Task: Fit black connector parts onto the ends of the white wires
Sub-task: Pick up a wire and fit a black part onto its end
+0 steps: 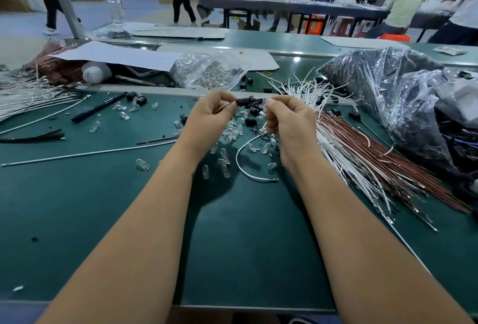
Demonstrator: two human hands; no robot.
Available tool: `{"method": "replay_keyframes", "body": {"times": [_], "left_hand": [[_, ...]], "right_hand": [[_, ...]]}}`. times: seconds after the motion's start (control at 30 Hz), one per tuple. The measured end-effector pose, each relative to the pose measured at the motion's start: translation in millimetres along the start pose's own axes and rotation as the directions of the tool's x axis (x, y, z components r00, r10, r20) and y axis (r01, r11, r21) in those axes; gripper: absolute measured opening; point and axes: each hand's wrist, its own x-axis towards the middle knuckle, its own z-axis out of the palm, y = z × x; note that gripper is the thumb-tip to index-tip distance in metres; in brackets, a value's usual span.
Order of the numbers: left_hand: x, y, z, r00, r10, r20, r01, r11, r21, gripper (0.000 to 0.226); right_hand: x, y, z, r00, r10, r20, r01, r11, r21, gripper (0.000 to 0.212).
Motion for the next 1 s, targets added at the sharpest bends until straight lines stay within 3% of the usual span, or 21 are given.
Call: {"method": "replay_keyframes", "body": {"times": [0.3,1.0], "left_hand": [[0.3,-0.7,0.5,1.0,0.004,-0.018,-0.003,0.999,0.05,0.006],[-2.2,-0.6,2.6,0.999,0.023,-0.038,-0.018,0.99,0.138,0.006]], "right_hand": [[-0.5,-1.5,0.8,0.999,0.025,0.033,-0.025,1.0,-0.019,0.015],[1.5,3.3,3.5,0.998,0.052,0.022,-0.05,0.996,-0.077,0.014]]}}
